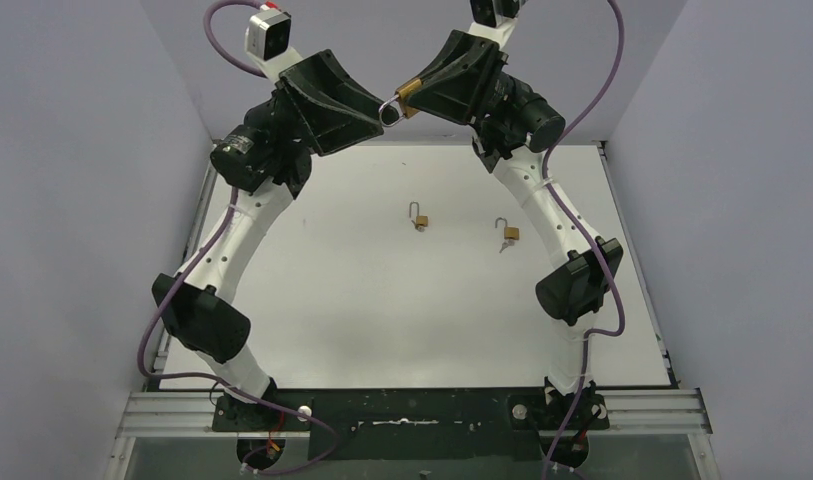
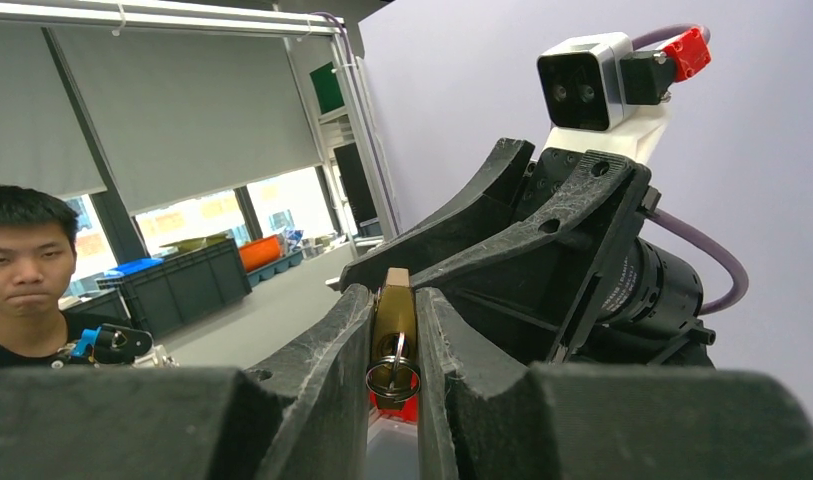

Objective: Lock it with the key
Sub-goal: Lock the lock.

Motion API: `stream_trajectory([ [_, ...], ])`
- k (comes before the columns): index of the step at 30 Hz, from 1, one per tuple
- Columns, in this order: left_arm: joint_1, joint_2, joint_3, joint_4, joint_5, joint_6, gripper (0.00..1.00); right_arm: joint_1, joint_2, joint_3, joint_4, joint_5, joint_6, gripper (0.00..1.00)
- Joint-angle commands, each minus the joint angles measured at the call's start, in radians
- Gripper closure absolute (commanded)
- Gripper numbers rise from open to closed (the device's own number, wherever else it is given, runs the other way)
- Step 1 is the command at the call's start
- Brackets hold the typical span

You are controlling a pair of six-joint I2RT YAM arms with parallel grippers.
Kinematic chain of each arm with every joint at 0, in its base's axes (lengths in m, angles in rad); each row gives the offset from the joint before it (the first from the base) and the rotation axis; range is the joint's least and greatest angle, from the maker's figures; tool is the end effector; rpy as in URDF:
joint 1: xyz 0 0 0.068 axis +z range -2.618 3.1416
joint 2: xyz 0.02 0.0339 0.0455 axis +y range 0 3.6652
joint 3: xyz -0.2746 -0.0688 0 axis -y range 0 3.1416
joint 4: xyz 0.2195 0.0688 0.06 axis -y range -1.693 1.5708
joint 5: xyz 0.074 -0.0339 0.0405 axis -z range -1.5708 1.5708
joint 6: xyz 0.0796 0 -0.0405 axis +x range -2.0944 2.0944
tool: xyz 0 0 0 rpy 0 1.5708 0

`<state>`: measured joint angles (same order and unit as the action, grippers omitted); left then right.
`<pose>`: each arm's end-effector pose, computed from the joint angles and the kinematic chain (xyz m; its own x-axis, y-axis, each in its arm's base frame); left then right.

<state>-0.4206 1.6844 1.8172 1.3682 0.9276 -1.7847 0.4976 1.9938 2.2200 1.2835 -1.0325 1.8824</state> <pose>0.2198 -0.1681 0.5963 -0.4824 -0.4263 -0.7652 0.8271 -0.5094 -0.2376 0.2663 0.2224 0.5862 -0.5457 0.2589 -0.7970 -0.7457 -0.5839 0.3209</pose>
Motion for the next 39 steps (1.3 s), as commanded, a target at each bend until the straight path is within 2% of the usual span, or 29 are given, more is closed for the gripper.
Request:
stream_trajectory([
  [1, -0.021, 0.012, 0.057, 0.027, -0.009, -0.022, 0.66, -0.005, -0.007, 0.000, 0.022, 0.028, 0.008, 1.00],
  [3, -0.024, 0.020, 0.068, 0.026, -0.009, -0.029, 0.67, -0.005, -0.008, -0.001, 0.021, 0.027, 0.006, 1.00],
  [6, -0.024, 0.029, 0.076, 0.027, -0.010, -0.036, 0.75, -0.005, -0.009, -0.001, 0.020, 0.025, 0.006, 1.00],
  [10, -0.024, 0.031, 0.072, 0.027, -0.008, -0.038, 0.76, -0.006, -0.009, -0.001, 0.020, 0.023, 0.006, 1.00],
  [18, -0.021, 0.040, 0.063, 0.028, 0.001, -0.036, 0.70, -0.005, -0.014, -0.001, 0.019, 0.013, 0.008, 1.00],
  [22, -0.020, 0.043, 0.069, 0.028, -0.001, -0.038, 0.63, -0.005, -0.016, -0.001, 0.022, 0.009, 0.009, 1.00],
  [24, -0.020, 0.041, 0.070, 0.028, 0.001, -0.038, 0.69, -0.005, -0.016, 0.000, 0.023, 0.009, 0.010, 1.00],
  [29, -0.014, 0.043, 0.061, 0.028, 0.000, -0.039, 1.00, -0.005, -0.017, 0.000, 0.025, 0.006, 0.016, 1.00],
  [39, -0.010, 0.027, 0.054, 0.028, 0.008, -0.028, 1.00, -0.001, -0.016, 0.012, 0.011, -0.016, 0.013, 1.00],
])
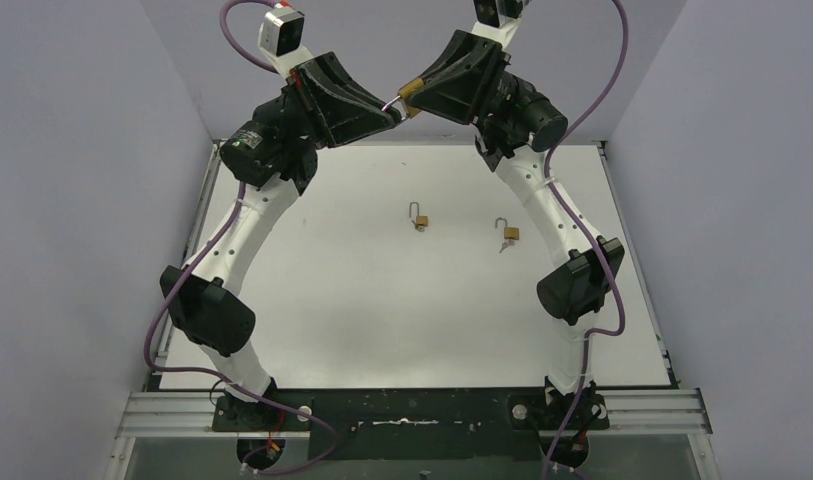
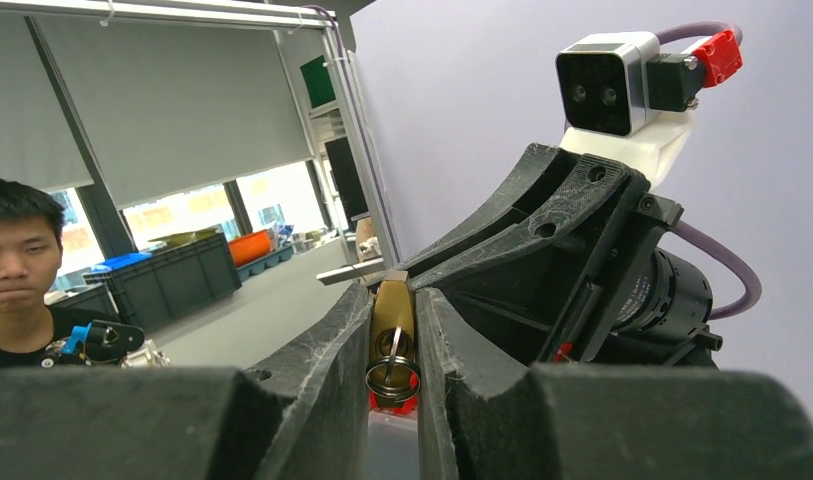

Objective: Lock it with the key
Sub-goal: Lock the lock.

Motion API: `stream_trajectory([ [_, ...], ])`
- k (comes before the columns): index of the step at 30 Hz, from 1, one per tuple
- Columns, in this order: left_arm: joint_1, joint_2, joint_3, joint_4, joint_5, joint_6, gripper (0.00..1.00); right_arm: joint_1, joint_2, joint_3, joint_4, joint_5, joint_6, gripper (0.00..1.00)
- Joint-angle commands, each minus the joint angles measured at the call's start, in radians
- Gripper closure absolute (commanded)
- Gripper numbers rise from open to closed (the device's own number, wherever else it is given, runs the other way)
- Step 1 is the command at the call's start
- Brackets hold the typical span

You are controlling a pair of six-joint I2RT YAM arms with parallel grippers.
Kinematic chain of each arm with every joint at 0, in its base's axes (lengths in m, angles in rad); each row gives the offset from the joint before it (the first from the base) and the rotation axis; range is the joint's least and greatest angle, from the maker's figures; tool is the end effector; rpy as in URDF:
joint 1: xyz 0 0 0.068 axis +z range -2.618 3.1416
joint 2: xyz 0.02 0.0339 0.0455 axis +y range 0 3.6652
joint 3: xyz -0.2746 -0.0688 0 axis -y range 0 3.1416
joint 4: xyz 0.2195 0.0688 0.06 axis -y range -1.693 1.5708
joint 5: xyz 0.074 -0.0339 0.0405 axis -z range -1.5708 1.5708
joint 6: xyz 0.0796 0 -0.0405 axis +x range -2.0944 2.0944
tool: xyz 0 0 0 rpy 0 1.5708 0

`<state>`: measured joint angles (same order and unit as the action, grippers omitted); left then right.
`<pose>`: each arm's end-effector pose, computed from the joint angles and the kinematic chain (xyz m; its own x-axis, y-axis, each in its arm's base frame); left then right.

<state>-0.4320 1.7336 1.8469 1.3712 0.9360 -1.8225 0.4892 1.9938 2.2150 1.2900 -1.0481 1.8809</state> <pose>0.2331 -0.1781 0.5897 -0.5268 -0.3895 -0.7555 0.7987 -0.5309 -0.2833 0.2681 0.2209 0.5841 -0.5357 0.2534 -0.8055 -0.7536 -0.5738 0.3207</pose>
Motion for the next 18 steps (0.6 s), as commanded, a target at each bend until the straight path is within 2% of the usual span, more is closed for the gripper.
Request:
stream_trajectory([
  [1, 0.005, -0.023, 0.026, 0.025, 0.004, 0.010, 1.00, 0.011, -0.014, 0.022, -0.002, -0.006, 0.013, 1.00],
  [8, 0.044, -0.022, 0.034, 0.025, 0.017, 0.004, 1.00, 0.020, -0.025, 0.006, -0.047, 0.015, 0.013, 1.00],
  [18, 0.048, -0.014, 0.045, 0.023, 0.000, -0.001, 1.00, 0.041, -0.058, -0.030, -0.127, -0.006, -0.066, 1.00],
])
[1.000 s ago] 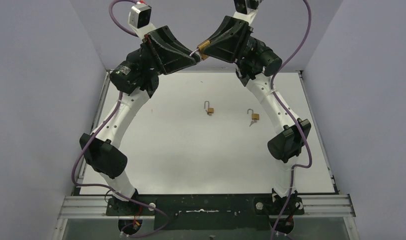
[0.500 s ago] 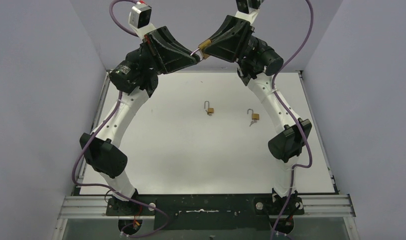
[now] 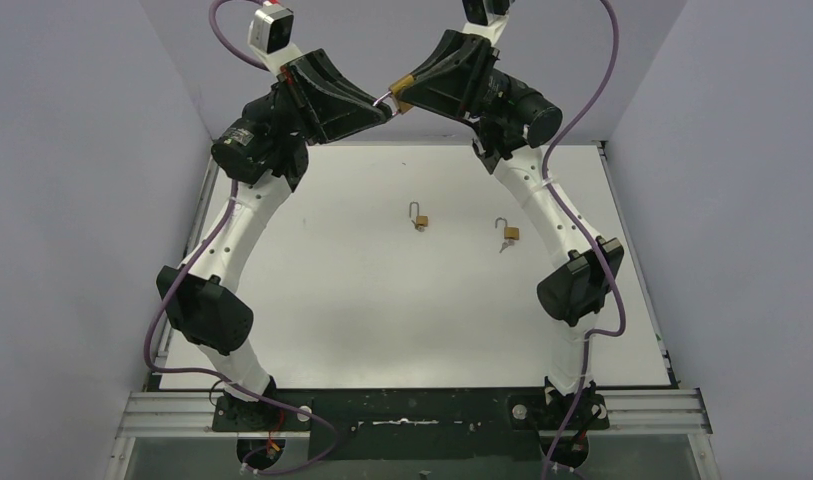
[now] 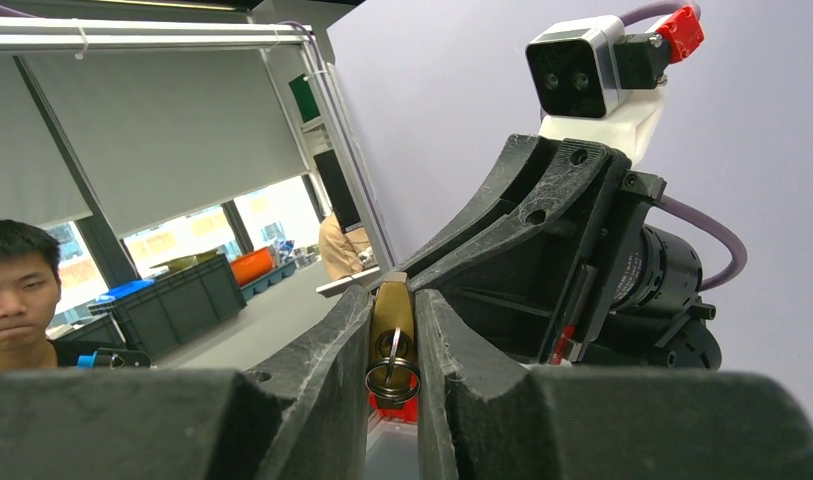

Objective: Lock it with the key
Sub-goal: Lock the lock.

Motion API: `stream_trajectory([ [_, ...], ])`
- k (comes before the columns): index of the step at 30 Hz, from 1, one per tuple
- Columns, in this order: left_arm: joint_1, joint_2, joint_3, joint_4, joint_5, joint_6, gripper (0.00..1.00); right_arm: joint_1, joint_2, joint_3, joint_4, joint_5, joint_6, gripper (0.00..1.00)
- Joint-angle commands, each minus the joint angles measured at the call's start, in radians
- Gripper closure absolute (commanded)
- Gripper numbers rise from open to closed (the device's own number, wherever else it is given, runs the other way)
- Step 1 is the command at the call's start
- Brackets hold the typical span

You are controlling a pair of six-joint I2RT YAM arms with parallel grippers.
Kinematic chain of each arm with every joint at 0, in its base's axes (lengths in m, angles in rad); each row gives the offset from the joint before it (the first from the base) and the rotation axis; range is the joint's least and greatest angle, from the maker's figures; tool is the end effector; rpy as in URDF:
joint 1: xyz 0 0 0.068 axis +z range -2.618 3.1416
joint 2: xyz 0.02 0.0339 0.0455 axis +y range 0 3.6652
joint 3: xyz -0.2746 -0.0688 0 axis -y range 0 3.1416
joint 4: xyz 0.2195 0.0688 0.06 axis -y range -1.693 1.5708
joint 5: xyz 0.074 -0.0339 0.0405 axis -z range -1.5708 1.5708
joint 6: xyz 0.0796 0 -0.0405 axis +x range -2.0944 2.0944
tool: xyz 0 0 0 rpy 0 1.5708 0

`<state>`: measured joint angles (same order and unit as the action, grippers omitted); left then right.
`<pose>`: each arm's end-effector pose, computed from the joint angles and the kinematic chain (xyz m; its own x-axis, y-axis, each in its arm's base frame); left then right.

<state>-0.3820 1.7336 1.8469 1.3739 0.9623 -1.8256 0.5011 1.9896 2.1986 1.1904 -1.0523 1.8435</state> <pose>0.2408 -0.1671 0.5880 -0.5008 -0.3950 -0.7702 0.8251 -0.4867 -0.2869 0.2766 0.2304 0.5804 -0.5872 0.2226 -0.7783 -0.7332 -0.5538 0.3948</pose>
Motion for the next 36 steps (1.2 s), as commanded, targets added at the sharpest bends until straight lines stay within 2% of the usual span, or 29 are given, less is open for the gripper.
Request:
stream_trajectory([
  [1, -0.003, -0.014, 0.047, 0.021, -0.029, 0.001, 1.00, 0.030, -0.055, -0.018, -0.031, -0.004, -0.036, 1.00],
  [22, -0.042, 0.041, 0.124, 0.023, -0.047, -0.006, 1.00, 0.137, -0.042, -0.074, -0.029, 0.010, -0.052, 1.00],
  [30, -0.041, 0.049, 0.117, -0.027, -0.028, 0.050, 1.00, 0.193, -0.056, -0.142, -0.047, 0.017, -0.074, 1.00],
  [36, -0.041, 0.081, 0.159, -0.004, -0.066, 0.009, 1.00, 0.215, -0.060, -0.193, -0.050, 0.010, -0.105, 1.00],
])
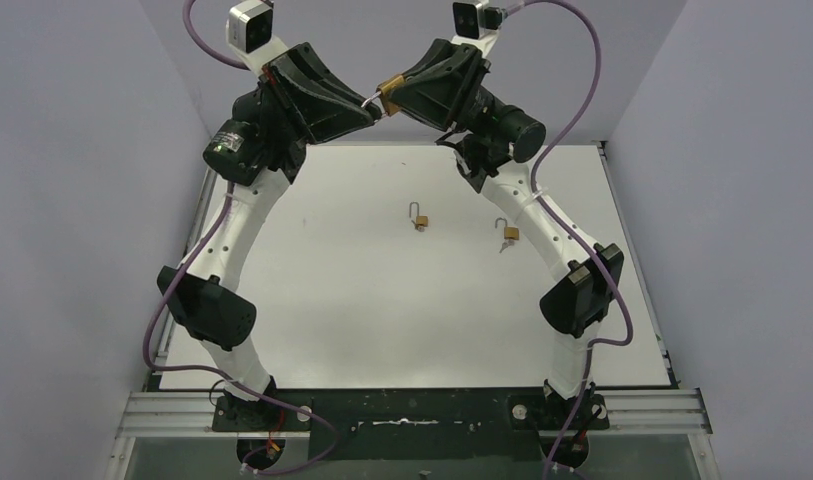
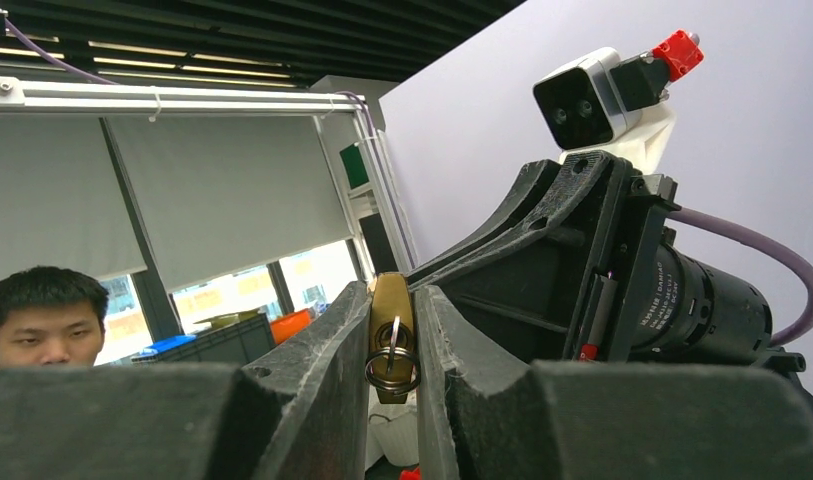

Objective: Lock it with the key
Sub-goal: Lock the lock.

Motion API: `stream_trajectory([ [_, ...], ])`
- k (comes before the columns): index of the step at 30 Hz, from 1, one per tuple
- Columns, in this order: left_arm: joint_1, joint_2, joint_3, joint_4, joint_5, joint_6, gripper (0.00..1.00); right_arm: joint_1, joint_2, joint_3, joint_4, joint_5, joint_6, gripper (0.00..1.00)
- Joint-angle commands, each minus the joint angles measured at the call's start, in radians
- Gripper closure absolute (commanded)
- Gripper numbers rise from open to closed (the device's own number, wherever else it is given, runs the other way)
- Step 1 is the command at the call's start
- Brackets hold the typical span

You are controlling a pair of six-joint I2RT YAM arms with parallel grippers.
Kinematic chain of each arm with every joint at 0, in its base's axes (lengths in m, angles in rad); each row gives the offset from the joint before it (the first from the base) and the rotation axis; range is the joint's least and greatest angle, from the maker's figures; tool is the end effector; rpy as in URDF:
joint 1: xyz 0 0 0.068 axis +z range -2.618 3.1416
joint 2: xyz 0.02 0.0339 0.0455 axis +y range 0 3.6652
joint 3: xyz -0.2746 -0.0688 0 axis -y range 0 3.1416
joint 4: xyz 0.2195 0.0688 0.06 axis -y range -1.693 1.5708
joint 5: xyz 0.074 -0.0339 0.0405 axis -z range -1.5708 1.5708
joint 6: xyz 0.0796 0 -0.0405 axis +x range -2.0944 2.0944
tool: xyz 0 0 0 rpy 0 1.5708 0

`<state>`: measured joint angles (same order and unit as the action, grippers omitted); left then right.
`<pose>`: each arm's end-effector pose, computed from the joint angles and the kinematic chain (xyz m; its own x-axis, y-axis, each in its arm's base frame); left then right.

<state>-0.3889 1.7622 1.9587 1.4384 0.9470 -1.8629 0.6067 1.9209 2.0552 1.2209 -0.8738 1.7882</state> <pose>0.2236 -0.1614 0.6050 -0.4319 -0.4275 -0.7941 0.8344 -0.5237 -0.1719 0.2531 0.2499 0.5825 -0.6621 0.3035 -0.6852 -0.6756 -0.6374 0.3705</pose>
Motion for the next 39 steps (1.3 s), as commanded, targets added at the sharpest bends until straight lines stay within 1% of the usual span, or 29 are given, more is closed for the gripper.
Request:
stream_trajectory([
  [1, -0.037, 0.053, 0.048, -0.069, -0.055, 0.044, 1.00, 0.110, 0.006, -0.055, -0.087, -0.172, -0.058, 1.00],
  [8, -0.057, 0.057, 0.018, -0.047, -0.097, 0.019, 1.00, 0.121, -0.016, -0.078, -0.200, -0.202, -0.195, 1.00],
  [12, -0.061, 0.051, -0.009, -0.060, -0.095, 0.048, 1.00, 0.132, -0.026, -0.071, -0.263, -0.213, -0.247, 1.00],
  [16, -0.062, 0.074, 0.019, -0.068, -0.095, 0.059, 1.00, 0.175, -0.041, -0.090, -0.342, -0.224, -0.323, 1.00],
  [18, -0.066, 0.095, 0.045, -0.057, -0.095, 0.051, 1.00, 0.201, -0.035, -0.111, -0.317, -0.221, -0.310, 1.00],
  [22, -0.078, 0.126, 0.076, -0.056, -0.088, 0.045, 1.00, 0.251, 0.016, -0.129, -0.168, -0.205, -0.190, 1.00],
  [24, -0.085, 0.133, 0.081, -0.055, -0.082, 0.045, 1.00, 0.277, 0.035, -0.123, -0.139, -0.205, -0.163, 1.00],
  [28, -0.095, 0.149, 0.106, -0.072, -0.068, 0.048, 1.00, 0.317, 0.055, -0.125, -0.137, -0.214, -0.155, 1.00],
  [33, -0.108, 0.156, 0.120, -0.167, -0.024, 0.096, 1.00, 0.344, 0.063, -0.138, -0.137, -0.235, -0.143, 1.00],
  [39, -0.109, 0.164, 0.074, -0.220, -0.008, 0.133, 1.00, 0.345, 0.031, -0.142, -0.223, -0.257, -0.214, 1.00],
])
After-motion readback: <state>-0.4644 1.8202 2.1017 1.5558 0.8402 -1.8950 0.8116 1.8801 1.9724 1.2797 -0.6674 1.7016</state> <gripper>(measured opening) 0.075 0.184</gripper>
